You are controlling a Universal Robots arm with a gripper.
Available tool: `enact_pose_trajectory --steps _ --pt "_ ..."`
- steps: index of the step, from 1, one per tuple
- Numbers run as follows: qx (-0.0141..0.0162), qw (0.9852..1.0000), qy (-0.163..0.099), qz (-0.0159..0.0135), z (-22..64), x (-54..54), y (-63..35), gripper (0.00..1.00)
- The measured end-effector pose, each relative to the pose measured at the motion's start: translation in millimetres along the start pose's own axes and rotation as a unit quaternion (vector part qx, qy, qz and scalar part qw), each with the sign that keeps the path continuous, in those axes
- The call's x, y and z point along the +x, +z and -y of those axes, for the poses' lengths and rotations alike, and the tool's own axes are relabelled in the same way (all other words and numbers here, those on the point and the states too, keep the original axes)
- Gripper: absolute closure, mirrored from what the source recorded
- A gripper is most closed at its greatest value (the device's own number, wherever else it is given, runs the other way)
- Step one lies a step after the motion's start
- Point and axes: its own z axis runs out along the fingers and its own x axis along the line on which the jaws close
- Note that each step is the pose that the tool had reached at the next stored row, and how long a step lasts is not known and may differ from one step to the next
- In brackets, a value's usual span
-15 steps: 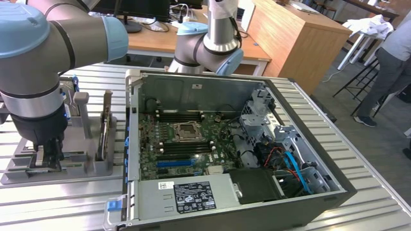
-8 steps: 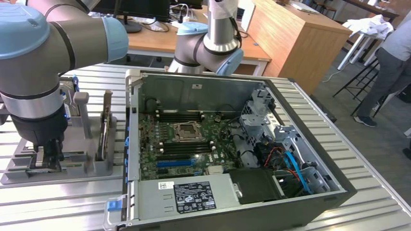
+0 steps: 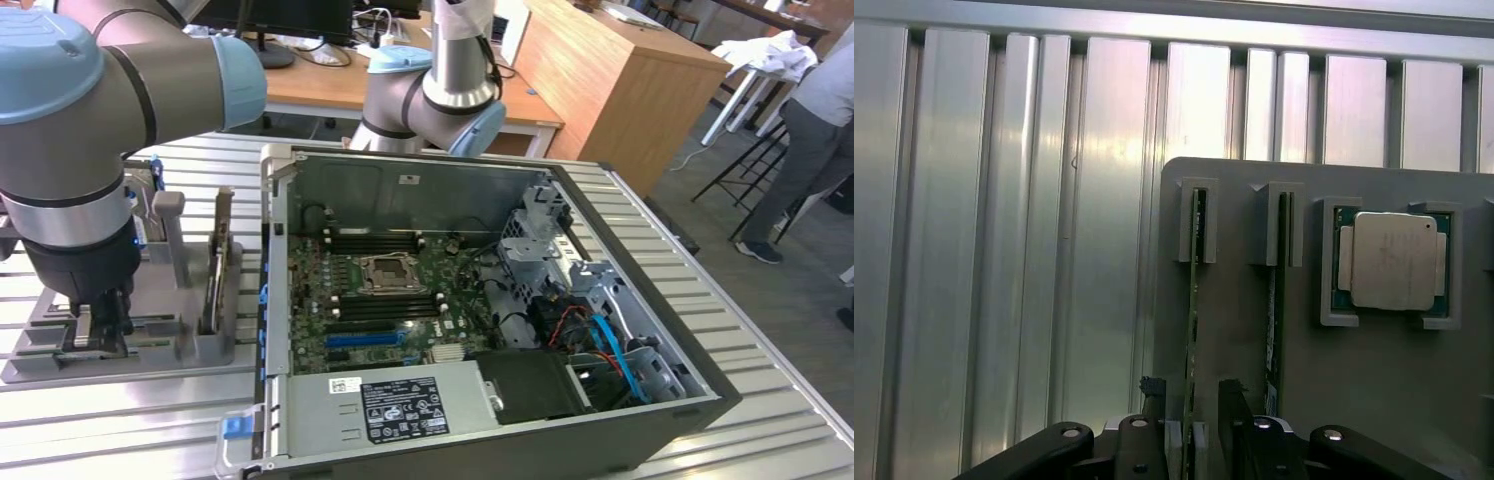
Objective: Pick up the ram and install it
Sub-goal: 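Pick up the ram and move it above insertion slot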
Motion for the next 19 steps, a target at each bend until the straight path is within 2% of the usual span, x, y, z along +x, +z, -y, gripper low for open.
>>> enact_pose_trajectory --steps 5,6,19 --pt "0.0 1.0 0.0 0.0 0.0 0.0 0.0 0.67" --pt "0.0 1.0 0.0 0.0 0.0 0.0 0.0 0.74" --pt "0.0 1.0 0.0 0.0 -0.1 3.4 -0.1 0.74"
